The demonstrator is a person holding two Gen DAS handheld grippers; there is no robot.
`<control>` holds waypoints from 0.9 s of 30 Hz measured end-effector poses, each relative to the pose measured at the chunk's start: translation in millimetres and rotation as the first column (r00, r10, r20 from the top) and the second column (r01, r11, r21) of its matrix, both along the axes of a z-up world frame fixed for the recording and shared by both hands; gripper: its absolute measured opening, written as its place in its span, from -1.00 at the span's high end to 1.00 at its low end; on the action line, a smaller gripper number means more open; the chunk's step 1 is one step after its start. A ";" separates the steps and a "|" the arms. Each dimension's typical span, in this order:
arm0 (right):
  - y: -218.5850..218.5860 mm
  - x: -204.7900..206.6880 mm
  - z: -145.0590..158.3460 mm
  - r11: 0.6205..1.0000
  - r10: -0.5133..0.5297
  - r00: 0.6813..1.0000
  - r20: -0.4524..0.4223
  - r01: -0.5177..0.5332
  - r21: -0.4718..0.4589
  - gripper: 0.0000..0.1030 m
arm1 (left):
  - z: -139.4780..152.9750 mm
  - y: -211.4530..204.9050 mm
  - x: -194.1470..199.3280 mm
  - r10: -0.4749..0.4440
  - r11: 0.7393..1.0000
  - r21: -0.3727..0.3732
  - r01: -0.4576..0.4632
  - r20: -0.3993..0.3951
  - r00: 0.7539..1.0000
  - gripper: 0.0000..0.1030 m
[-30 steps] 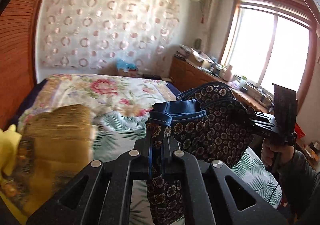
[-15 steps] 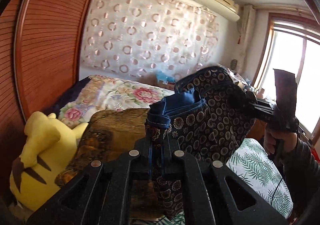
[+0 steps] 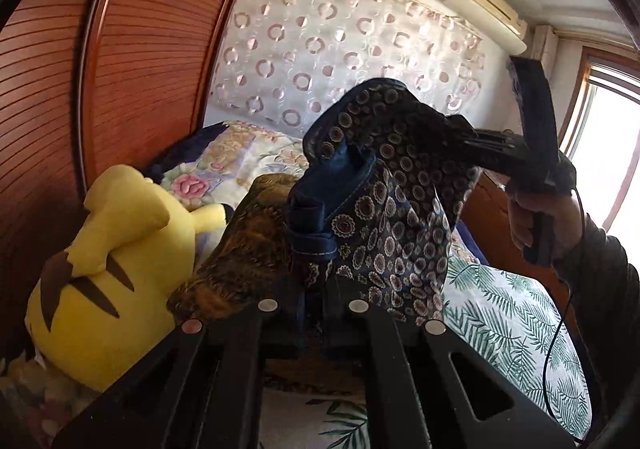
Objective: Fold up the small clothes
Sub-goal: 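Carry the folded robe with both grippers toward the yellow plush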
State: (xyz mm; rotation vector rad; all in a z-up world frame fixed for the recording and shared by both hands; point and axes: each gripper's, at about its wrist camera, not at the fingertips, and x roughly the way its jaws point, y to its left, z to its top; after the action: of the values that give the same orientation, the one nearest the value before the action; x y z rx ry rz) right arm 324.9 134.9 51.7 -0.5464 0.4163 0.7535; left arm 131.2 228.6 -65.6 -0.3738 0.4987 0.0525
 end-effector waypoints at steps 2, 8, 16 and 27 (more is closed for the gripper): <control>9.5 6.6 0.5 1.000 0.014 1.000 -0.009 -0.014 -0.001 0.78 | -3.4 1.6 -1.9 0.011 1.000 -0.005 -0.011 -0.008 1.000 0.88; 11.0 20.0 -3.5 0.999 0.026 0.998 -0.050 -0.025 0.028 0.77 | -10.5 2.5 -5.5 0.024 1.000 -0.010 -0.025 -0.035 0.999 0.88; 10.4 27.6 11.2 0.991 -0.048 0.995 -0.087 0.058 0.118 0.14 | -16.4 7.1 -4.8 0.041 0.999 -0.010 -0.041 -0.069 0.997 0.88; -13.0 1.0 6.8 0.989 -0.099 0.995 -0.018 0.100 0.108 -0.09 | -18.9 6.6 -3.9 0.054 0.998 -0.012 -0.056 -0.104 0.993 0.88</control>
State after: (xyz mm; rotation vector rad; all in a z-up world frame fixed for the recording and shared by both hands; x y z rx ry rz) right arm 325.9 121.9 58.5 -0.4162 0.4089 0.6794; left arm 127.3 235.2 -84.5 -0.4011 0.5915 0.1223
